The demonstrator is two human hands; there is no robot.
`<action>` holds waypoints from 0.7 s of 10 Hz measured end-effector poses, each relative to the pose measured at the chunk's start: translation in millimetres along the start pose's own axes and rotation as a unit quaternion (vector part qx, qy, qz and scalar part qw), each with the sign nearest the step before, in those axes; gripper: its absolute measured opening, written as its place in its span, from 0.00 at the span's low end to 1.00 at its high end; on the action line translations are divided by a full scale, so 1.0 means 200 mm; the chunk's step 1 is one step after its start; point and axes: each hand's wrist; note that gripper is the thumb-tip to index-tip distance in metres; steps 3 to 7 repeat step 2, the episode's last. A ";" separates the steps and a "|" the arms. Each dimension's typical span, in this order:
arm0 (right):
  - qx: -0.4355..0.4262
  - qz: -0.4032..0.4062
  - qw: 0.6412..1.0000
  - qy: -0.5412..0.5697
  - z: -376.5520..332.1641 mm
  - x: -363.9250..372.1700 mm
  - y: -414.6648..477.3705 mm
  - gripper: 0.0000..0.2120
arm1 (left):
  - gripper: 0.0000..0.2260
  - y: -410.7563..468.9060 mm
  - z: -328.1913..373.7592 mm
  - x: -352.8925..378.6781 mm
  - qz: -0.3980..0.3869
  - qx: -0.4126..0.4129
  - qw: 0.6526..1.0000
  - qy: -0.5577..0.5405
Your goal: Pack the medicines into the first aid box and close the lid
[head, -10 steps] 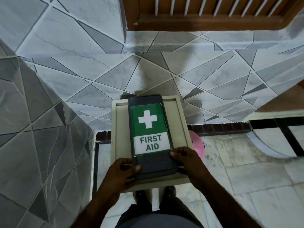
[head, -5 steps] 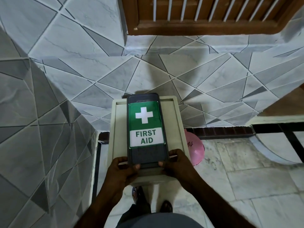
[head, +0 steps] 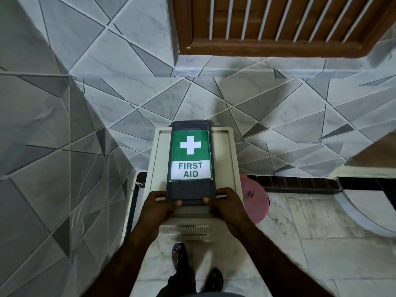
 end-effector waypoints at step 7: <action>-0.065 0.038 0.984 -0.161 -0.03 -0.06 0.02 0.14 | 0.37 -0.03 0.03 0.05 0.131 0.293 0.868 0.380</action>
Point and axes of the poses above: each hand's wrist, its own y-axis towards the middle knuckle, its own x-axis out of the palm, z = x × y, and after that the axes turned 4 degrees about -x, right-handed
